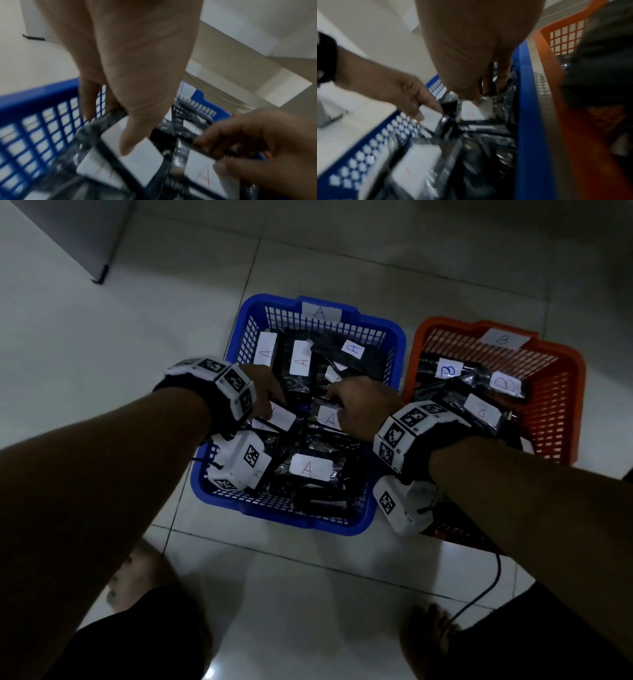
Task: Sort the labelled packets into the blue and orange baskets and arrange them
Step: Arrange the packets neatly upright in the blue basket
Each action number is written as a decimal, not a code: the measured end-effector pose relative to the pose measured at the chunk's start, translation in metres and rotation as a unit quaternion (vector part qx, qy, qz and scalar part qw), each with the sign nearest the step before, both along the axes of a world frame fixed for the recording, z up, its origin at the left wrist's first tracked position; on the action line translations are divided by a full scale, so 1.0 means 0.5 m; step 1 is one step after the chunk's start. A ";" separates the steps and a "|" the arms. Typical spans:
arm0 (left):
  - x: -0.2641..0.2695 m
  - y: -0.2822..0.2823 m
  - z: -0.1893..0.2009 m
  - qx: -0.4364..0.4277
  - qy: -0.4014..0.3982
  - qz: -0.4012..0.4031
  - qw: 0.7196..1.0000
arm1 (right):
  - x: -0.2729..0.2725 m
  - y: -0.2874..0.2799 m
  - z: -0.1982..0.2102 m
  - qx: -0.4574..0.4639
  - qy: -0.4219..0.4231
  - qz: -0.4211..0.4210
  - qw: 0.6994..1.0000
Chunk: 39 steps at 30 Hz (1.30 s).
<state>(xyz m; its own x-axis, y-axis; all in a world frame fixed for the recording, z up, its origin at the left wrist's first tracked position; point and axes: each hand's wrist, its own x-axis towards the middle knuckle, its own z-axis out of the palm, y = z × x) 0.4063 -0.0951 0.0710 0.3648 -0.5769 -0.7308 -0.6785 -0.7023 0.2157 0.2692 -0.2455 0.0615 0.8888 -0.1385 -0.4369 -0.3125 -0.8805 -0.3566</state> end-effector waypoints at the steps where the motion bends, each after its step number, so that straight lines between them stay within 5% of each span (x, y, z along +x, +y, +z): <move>1: -0.004 -0.001 -0.004 -0.013 -0.009 -0.004 1.000 | -0.003 0.000 0.002 -0.005 -0.007 0.011 1.000; 6: -0.025 0.001 -0.016 -0.031 -0.055 -0.032 0.997 | -0.014 0.002 0.002 -0.046 0.004 0.086 0.995; 12: -0.038 0.031 -0.020 -0.047 -0.107 -0.008 0.993 | -0.009 0.018 0.011 -0.005 -0.049 0.066 0.997; 16: -0.037 0.055 -0.001 -0.105 -0.118 0.064 0.985 | -0.004 0.049 0.029 0.103 0.087 0.097 0.986; 23: -0.091 0.088 0.020 0.087 0.013 0.054 0.995 | 0.001 0.062 0.015 0.130 0.151 0.096 0.975; 26: -0.104 0.110 0.000 0.058 -0.001 0.044 0.997 | 0.015 0.040 0.032 0.170 0.106 0.040 0.979; 32: -0.081 0.097 0.020 -0.024 0.030 0.112 0.993 | 0.052 -0.005 0.041 0.129 -0.113 -0.134 0.976; 39: 0.007 0.030 0.043 -0.186 -0.095 0.154 0.966 | 0.051 -0.028 0.018 -0.011 -0.167 -0.124 0.978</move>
